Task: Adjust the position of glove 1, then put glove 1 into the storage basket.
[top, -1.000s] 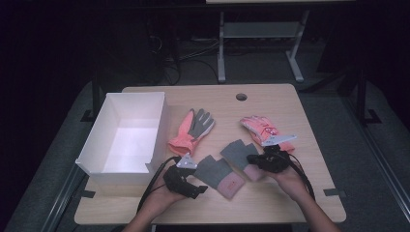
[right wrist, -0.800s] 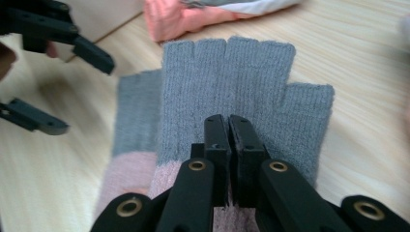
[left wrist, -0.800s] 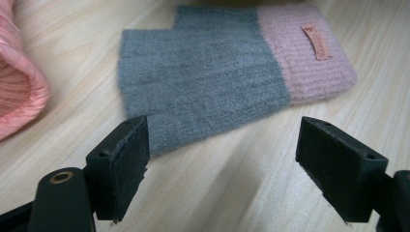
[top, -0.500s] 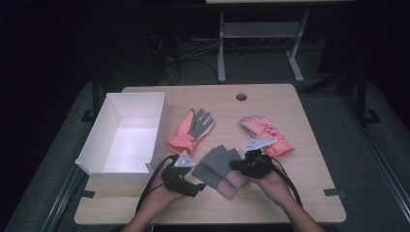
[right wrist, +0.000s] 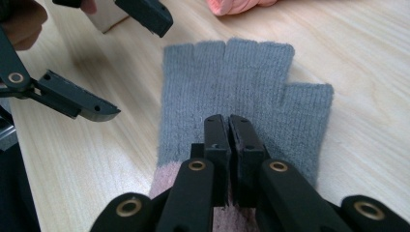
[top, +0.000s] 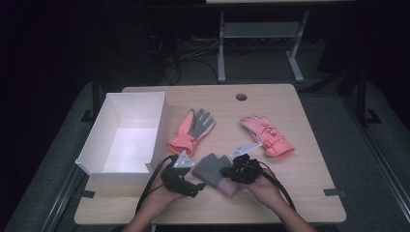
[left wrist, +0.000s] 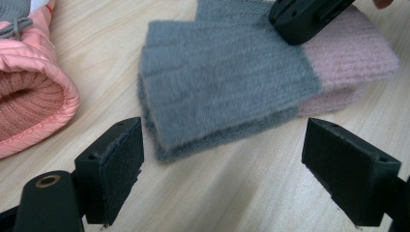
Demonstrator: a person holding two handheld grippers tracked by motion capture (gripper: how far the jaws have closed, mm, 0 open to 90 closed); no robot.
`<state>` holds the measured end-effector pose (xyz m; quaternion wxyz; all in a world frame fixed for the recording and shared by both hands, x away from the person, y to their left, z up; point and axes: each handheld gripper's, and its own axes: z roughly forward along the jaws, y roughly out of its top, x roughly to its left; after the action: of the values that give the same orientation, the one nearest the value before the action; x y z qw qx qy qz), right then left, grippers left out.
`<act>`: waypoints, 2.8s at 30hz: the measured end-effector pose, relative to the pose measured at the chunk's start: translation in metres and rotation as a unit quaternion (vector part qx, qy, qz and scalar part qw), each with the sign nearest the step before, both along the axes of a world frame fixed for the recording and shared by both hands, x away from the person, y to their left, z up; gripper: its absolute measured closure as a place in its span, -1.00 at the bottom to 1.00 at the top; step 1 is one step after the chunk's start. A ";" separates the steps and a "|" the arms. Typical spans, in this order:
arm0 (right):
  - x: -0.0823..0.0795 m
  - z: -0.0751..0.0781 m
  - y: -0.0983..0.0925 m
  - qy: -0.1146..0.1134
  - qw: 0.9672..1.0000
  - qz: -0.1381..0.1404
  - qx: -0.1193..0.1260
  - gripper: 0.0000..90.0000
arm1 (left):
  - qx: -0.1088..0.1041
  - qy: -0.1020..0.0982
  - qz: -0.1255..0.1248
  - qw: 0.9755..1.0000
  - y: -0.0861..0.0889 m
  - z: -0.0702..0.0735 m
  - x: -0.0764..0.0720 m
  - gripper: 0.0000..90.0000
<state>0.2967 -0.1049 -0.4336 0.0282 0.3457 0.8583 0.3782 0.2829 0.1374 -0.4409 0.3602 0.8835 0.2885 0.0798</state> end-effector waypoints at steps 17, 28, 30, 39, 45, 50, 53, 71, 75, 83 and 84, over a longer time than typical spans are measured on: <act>0.004 0.007 -0.029 -0.049 0.999 0.000 0.005 0.94 | -0.029 0.010 -0.018 0.999 -0.004 0.003 -0.003 0.37; 0.005 -0.008 -0.071 -0.044 0.998 -0.001 -0.041 1.00 | -0.021 0.004 -0.002 1.000 -0.018 0.006 0.014 0.99; 0.004 -0.013 -0.070 -0.039 0.998 0.005 -0.045 1.00 | -0.014 0.009 -0.003 1.000 -0.022 0.003 0.017 0.99; 0.002 -0.020 -0.058 -0.031 0.998 0.031 -0.054 1.00 | 0.003 0.019 -0.009 1.000 -0.028 -0.006 0.023 0.99; -0.001 -0.019 -0.058 -0.026 0.997 0.045 -0.058 1.00 | 0.003 0.026 -0.007 1.000 -0.033 -0.008 0.035 0.99; -0.007 -0.018 -0.055 -0.021 0.997 0.054 -0.059 1.00 | 0.001 0.027 -0.001 1.000 -0.041 -0.008 0.049 0.99; -0.012 -0.018 -0.052 -0.018 0.996 0.062 -0.055 1.00 | -0.002 0.031 -0.003 1.000 -0.044 -0.008 0.055 0.99; -0.033 -0.024 -0.008 -0.008 0.989 0.139 -0.047 1.00 | -0.008 0.050 -0.019 0.999 -0.051 -0.007 0.072 0.99; -0.035 -0.025 0.006 -0.003 0.988 0.149 -0.036 1.00 | -0.011 0.050 -0.021 0.998 -0.053 -0.008 0.073 0.99; -0.035 -0.026 0.021 -0.008 0.987 0.161 -0.026 1.00 | -0.004 0.044 -0.032 0.999 -0.054 -0.006 0.073 0.99; -0.035 -0.025 0.019 -0.007 0.987 0.160 -0.025 1.00 | -0.008 0.043 -0.031 0.999 -0.053 -0.006 0.073 0.99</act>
<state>0.2614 -0.0856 -0.4586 -0.0180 0.2007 0.9114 0.3588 0.3555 0.0844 -0.4466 0.3571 0.8915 0.2773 0.0283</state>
